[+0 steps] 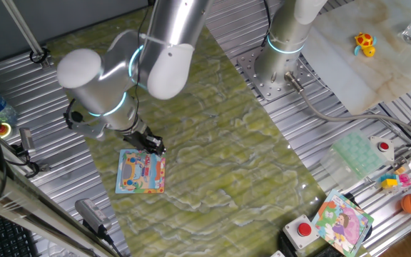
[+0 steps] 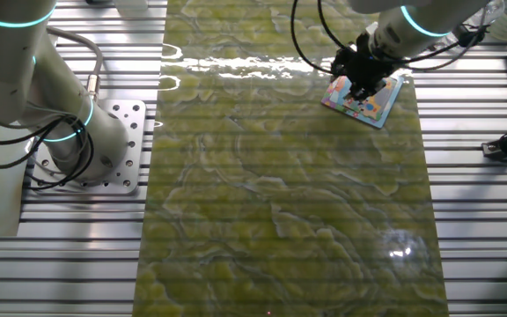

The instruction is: Assemble one piece of a puzzle

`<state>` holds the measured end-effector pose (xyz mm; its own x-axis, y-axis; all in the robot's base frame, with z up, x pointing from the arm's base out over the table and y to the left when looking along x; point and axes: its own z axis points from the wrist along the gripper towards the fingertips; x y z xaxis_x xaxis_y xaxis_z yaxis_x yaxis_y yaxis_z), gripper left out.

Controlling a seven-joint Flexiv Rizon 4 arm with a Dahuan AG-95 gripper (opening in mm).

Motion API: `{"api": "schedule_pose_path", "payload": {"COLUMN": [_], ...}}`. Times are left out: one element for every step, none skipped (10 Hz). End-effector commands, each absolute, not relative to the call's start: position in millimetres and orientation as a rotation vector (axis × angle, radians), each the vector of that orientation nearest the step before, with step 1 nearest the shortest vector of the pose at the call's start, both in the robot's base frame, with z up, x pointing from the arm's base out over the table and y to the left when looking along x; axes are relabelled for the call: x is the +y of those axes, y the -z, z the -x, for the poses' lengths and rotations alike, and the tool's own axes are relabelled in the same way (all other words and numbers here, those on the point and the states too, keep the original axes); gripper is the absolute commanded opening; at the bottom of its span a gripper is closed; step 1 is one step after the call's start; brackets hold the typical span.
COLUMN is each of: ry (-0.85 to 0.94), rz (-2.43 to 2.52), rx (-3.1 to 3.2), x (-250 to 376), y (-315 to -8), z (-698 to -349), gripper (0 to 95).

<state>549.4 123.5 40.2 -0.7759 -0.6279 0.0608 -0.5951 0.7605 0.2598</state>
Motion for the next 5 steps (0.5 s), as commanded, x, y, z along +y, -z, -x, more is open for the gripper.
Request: {"api": "schedule_pose_path", "payload": {"ry": [0.344,0.374,0.407,0.419,0.431], "rz": [-0.986,-0.972,-0.954,-0.955,-0.962], "rx": [-2.807,-2.81,-2.814,-2.815,-2.815], "x": [125,125,123,120,117], "y": [-39,-38,-35,-31,-27], "z": [-550,-548,-546,-543,-539], "gripper": [38.0,38.0,38.0,38.0,38.0]}}
